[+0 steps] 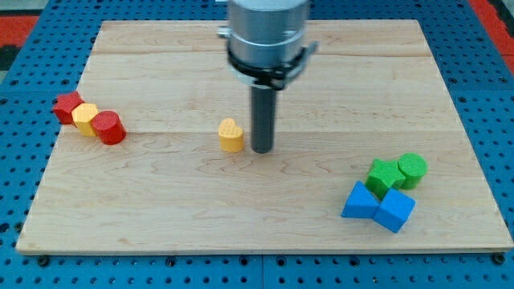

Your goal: Move the yellow heart closer to the red circle

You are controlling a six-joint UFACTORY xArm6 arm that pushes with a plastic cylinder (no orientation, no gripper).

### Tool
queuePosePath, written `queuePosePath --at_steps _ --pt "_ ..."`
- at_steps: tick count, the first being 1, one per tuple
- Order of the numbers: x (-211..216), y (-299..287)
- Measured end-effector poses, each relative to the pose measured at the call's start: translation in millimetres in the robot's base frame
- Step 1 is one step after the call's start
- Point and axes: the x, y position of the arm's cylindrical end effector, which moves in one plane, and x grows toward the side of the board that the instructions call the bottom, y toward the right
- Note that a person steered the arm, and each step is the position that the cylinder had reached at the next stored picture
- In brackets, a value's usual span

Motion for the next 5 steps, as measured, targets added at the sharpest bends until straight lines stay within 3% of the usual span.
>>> queuePosePath --at_steps 2,3,4,5 --pt "-53 -119" --pt "-46 -63" --pt "-22 -85" --pt "-22 -143"
